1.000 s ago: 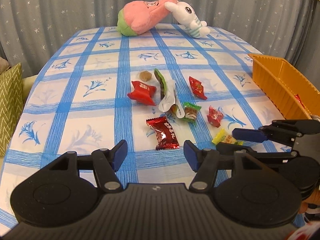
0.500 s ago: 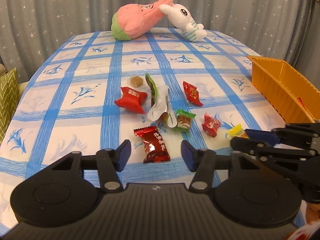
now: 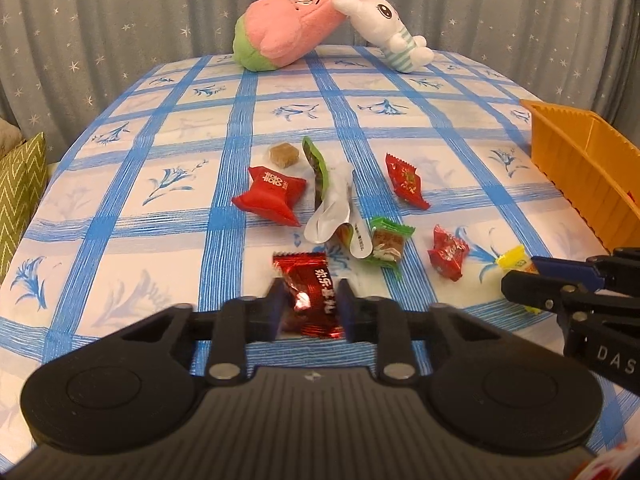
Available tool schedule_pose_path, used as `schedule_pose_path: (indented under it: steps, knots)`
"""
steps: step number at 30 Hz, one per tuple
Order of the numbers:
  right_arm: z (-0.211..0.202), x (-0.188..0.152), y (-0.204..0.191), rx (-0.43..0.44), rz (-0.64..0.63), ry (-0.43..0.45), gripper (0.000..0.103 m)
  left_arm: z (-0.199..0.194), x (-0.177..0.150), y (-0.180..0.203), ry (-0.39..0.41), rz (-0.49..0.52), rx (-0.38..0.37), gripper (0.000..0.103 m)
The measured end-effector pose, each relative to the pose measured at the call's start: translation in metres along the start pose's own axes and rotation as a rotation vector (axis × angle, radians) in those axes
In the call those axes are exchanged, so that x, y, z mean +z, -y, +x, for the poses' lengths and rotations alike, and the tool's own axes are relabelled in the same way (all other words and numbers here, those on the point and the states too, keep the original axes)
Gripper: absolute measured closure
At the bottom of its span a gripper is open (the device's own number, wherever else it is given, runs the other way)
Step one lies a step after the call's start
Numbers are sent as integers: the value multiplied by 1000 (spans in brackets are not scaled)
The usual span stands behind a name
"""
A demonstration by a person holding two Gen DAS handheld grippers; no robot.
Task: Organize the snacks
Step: 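Grasp the yellow candy with the right gripper while the left gripper grasps the dark red candy, then carry both candies over the orange tray and open both grippers to drop them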
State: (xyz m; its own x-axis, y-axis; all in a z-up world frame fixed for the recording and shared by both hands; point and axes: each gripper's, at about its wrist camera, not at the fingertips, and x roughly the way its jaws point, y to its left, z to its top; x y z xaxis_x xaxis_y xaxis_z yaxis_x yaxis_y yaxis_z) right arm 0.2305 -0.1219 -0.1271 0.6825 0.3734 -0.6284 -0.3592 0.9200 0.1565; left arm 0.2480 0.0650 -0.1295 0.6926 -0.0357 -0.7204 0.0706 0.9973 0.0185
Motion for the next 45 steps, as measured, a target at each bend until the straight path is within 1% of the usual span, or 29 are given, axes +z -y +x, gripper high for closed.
schedule_pose_path:
  steps: [6,11,14,18,21,25,30,35,42,45]
  knots:
    - [-2,0,0,-3,2,5,82,-4,-1,1,-15,0,1,81]
    - [-7,1,0,-3,5,10,82,-14,-1,-2,-14,-45,-29,82]
    - [-17,2,1,-9,12,16,82,-26,-2,2,-11,-49,-44,82]
    - [-35,3,3,-24,19,22,82,-44,-3,14,1,-27,-56,82]
    - [-53,2,4,-41,46,28,82,-60,-2,23,13,-41,-75,82]
    - [-81,-5,7,-60,78,30,82,-83,-4,41,40,-52,-97,82]
    - [-115,-12,13,-94,102,37,82,-109,-9,68,48,-69,-139,82]
    - [-146,-15,28,-143,138,48,82,-131,-13,96,52,-72,-181,82]
    - [-182,-12,53,-214,188,66,82,-150,-7,134,68,-35,-233,82]
    - [-193,-12,63,-229,216,71,82,-155,-2,147,77,-19,-248,82]
